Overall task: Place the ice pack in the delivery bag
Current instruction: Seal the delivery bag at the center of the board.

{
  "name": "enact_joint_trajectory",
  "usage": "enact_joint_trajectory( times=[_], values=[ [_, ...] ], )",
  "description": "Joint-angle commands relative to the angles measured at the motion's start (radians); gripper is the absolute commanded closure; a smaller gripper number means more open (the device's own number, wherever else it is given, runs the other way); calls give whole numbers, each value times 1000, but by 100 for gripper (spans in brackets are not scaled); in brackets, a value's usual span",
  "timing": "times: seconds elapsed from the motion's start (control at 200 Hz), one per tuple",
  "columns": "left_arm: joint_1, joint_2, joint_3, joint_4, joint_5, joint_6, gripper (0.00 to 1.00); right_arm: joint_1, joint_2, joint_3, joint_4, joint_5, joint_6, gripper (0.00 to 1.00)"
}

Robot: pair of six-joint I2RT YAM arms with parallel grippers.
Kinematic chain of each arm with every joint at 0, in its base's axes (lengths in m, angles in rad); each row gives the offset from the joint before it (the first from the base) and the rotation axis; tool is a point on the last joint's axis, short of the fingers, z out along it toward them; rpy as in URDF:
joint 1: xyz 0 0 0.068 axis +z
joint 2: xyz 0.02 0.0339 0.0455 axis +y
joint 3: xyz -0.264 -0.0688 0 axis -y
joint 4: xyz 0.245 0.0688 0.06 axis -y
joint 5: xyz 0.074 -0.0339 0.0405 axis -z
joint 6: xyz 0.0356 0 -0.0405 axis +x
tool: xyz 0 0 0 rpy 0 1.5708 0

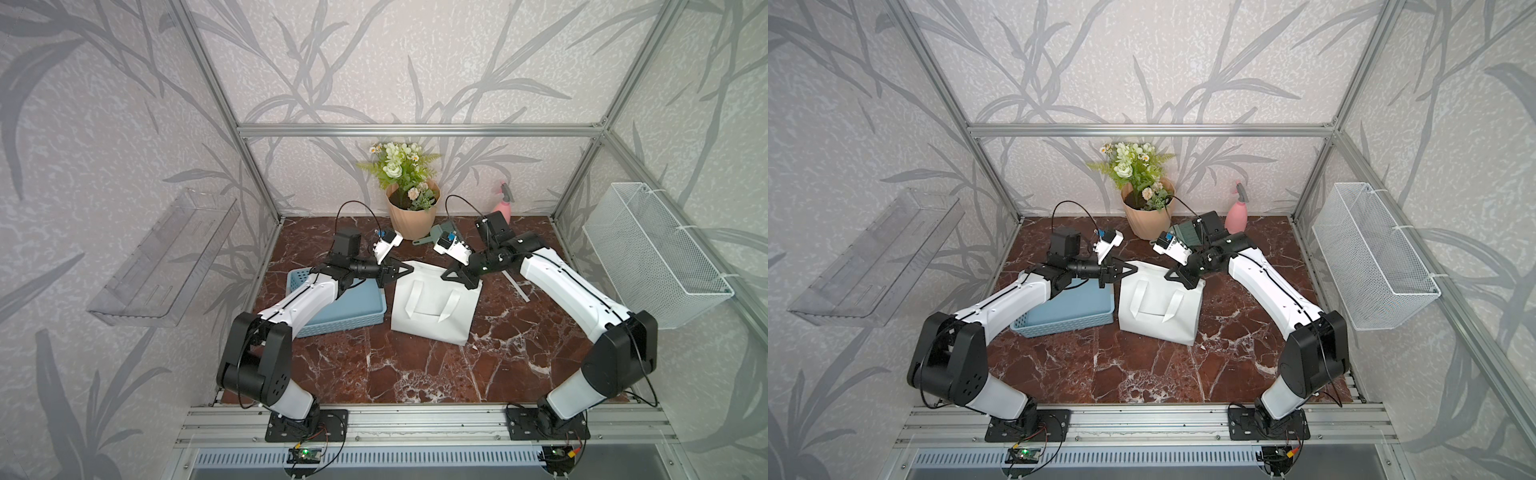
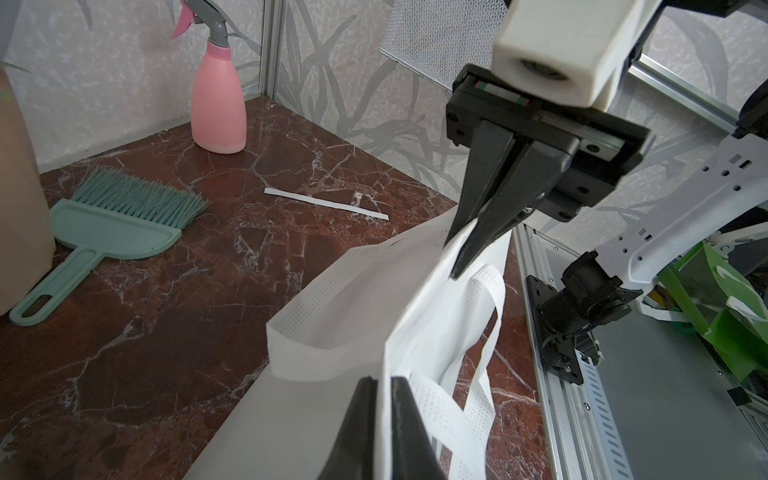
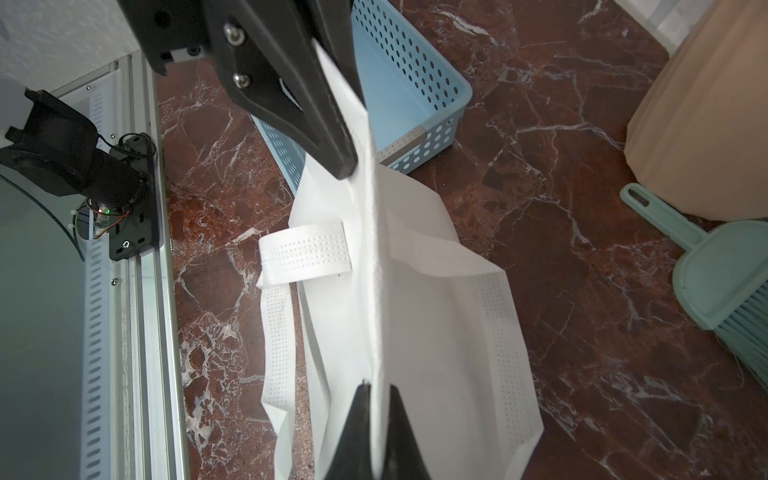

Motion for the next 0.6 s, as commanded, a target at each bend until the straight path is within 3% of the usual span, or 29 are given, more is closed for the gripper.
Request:
enact_joint_trajectory(
  times=[0.0,0.08,0.335,0.37,0.48,0.525,0.595],
  values=[
    [9,-29,8,1,-17,-2,81,-2,-15,-17,9,-22,37,75],
    [9,-36,4,11,-19,-14,70,0,-6,-8,24,-45,50,67],
    [9,-50,-8,18,-24,-15,68,26,73,48,55,-83,76,63],
    [9,-50,-8,21,-24,-16,68,26,82,54,61,-91,80,66],
    [9,-54,-4,18,-39,-26,64,27,94,70,84,-87,103,100],
    [9,-62,2,11,-59,-29,55,26,94,77,86,-58,112,100],
    [11,-80,19,2,-112,-48,33,23,94,84,82,4,120,100]
  ],
)
